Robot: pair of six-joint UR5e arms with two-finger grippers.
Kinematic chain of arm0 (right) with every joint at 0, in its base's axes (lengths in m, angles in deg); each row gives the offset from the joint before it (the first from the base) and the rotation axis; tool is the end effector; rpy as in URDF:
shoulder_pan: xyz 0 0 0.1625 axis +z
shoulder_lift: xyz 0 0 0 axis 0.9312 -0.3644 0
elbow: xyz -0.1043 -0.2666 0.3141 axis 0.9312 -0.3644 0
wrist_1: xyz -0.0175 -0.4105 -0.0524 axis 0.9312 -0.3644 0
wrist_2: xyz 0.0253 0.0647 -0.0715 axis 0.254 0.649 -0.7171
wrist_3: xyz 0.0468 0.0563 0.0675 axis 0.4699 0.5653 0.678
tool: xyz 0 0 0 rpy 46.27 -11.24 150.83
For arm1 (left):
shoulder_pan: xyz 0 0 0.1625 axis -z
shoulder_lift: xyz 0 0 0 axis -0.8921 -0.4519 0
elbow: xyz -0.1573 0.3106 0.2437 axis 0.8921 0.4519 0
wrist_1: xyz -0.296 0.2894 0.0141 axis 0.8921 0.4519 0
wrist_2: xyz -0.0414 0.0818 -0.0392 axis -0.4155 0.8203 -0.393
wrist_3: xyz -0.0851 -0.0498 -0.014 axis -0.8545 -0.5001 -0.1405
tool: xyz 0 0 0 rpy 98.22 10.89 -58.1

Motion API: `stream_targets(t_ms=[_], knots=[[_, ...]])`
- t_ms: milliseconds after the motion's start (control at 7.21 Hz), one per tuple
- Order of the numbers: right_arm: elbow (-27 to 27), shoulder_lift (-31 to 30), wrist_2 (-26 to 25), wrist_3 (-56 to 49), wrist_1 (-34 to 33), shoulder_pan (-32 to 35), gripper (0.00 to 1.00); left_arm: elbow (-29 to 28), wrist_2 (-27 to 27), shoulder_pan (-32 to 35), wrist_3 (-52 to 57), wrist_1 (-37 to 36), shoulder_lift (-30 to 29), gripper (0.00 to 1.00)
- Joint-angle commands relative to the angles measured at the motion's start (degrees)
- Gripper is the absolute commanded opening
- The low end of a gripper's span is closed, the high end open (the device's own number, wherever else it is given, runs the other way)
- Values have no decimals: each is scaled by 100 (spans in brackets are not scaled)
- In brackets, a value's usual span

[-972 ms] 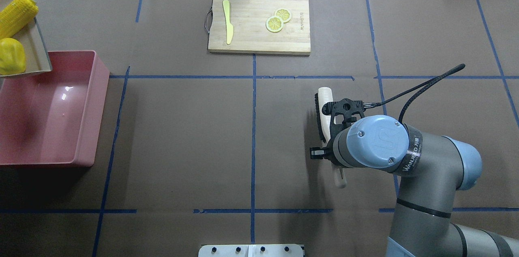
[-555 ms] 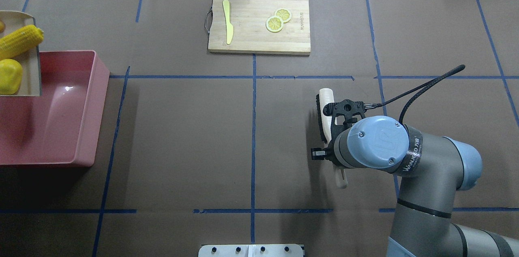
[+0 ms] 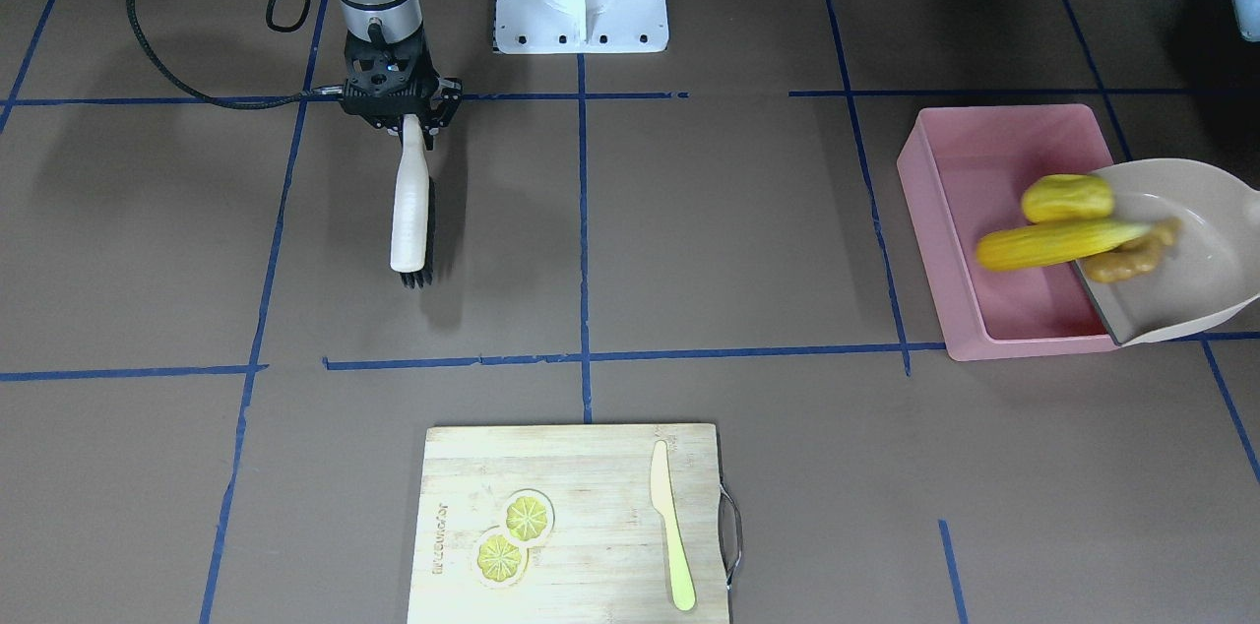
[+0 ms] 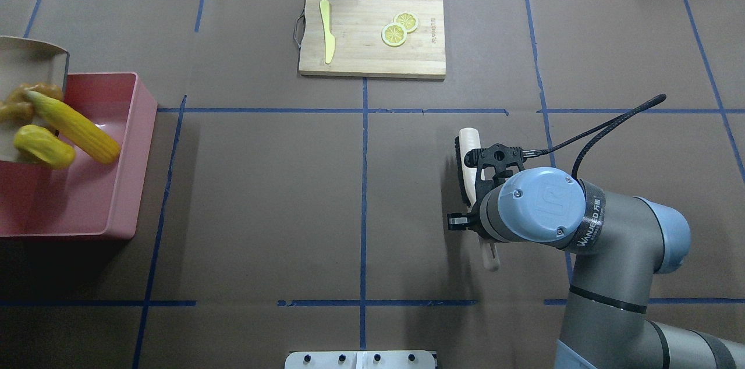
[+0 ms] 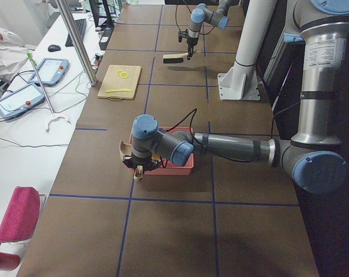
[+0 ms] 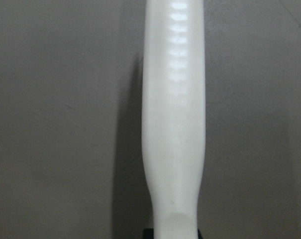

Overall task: Sweep and dump trash into bin
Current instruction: 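Tilt the dustpan with the left gripper to dump the vegetables into the bin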

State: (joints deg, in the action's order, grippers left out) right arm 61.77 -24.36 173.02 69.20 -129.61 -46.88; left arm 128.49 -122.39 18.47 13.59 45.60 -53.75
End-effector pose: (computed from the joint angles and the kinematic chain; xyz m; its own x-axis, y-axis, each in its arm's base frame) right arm -0.4641 -0.3167 0.2959 0.7491 -0.0336 0.6616 -0.0695 0.9892 0.1289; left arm 0.0066 -0.5081 0.5844 0.1262 0.9759 0.1783 -0.7057 -0.0380 0.7075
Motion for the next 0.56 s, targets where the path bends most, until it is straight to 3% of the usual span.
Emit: stream_targets(t_ms=[0,416], knots=[[-4,4,9,-1,3,4,0,49,301,-23,285,-18,-3,0],[-4,12,9,0,3,4,0,32,427,73,505,-280,-21,0]])
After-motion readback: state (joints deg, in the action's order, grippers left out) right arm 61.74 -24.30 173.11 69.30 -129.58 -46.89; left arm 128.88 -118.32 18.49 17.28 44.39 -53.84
